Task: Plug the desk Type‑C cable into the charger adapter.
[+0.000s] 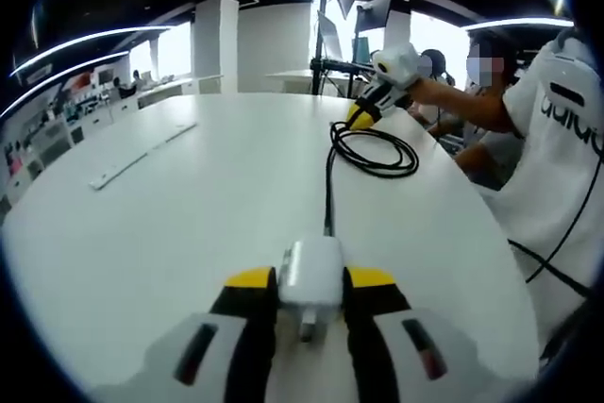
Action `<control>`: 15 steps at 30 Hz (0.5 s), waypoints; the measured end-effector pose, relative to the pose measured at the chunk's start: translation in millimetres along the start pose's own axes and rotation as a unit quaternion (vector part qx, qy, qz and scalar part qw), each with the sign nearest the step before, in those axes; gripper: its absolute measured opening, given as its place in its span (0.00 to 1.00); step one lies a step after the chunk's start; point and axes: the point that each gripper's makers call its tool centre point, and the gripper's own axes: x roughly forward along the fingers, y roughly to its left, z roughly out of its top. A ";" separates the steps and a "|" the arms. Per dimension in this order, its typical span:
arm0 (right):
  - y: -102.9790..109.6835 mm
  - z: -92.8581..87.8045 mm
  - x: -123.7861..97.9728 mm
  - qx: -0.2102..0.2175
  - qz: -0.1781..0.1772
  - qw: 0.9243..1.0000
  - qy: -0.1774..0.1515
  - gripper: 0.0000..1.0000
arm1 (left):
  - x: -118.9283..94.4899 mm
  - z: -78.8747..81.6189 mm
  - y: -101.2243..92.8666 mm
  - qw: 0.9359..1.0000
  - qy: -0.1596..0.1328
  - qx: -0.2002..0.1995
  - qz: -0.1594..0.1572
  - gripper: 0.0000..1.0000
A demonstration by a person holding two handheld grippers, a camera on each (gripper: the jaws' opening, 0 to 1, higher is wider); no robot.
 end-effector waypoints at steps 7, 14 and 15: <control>-5.5 20.0 10.5 0.023 0.002 0.999 -0.029 0.02 | 4.6 5.3 10.2 1.000 -0.006 -0.002 -0.004 0.26; -2.8 23.1 17.8 0.018 0.004 1.000 -0.022 0.02 | 6.1 7.5 22.9 1.000 -0.007 -0.001 -0.005 0.26; -3.3 22.5 18.7 0.016 0.003 1.000 -0.020 0.02 | 6.0 7.3 23.5 1.000 -0.007 0.000 -0.006 0.26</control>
